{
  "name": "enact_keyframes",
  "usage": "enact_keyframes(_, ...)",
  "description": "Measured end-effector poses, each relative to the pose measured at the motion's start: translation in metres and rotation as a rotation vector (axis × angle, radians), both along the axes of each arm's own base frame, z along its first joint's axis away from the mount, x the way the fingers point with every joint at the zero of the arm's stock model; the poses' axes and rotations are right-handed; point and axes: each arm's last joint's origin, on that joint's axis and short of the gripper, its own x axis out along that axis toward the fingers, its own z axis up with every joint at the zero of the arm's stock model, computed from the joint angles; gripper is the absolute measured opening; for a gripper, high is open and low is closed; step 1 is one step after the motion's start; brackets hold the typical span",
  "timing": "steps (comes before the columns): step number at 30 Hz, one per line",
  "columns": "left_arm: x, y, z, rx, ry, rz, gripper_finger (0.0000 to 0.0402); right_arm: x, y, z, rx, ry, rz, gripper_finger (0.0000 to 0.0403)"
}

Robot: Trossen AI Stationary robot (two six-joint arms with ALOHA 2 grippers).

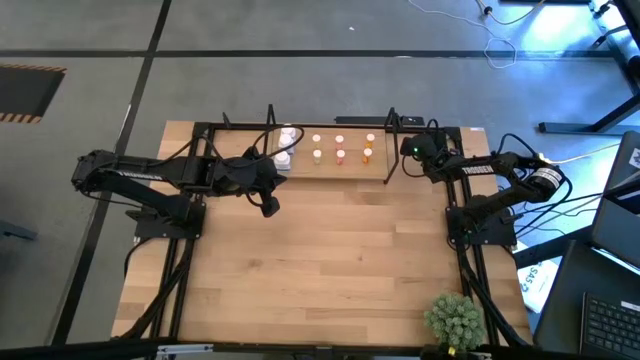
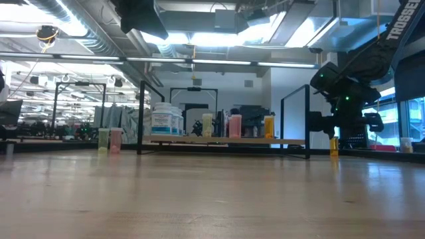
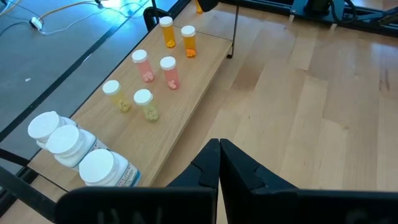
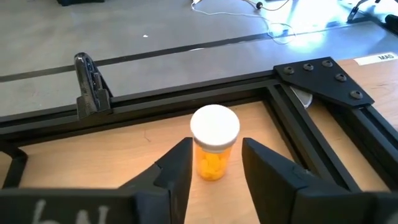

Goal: Pick and place medicine bottles onto shelf by color
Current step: Put the orange pill bottle on the shelf aligned with the other orange pill bottles

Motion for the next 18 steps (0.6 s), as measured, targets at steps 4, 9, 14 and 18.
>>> enact_keyframes(4,0.0,0.0,0.0,0.0,0.0,0.0,0.0,0.0002,0.0,-0.0001,0.005,-0.006,0.007,0.0137)
enact_keyframes(9,0.0,0.0,0.0,0.0,0.0,0.0,0.0,0.0005,0.0001,-0.0003,0.011,-0.011,0.015,0.0137)
enact_keyframes(14,0.0,0.0001,0.0,0.0,0.0,0.0,0.0,0.0003,0.0,0.0,0.001,-0.027,-0.005,0.0137)
enact_keyframes(18,0.0001,0.0001,-0.0001,0.0,0.0,0.0,0.0,0.0001,0.0,-0.0001,-0.001,-0.026,-0.008,0.0137)
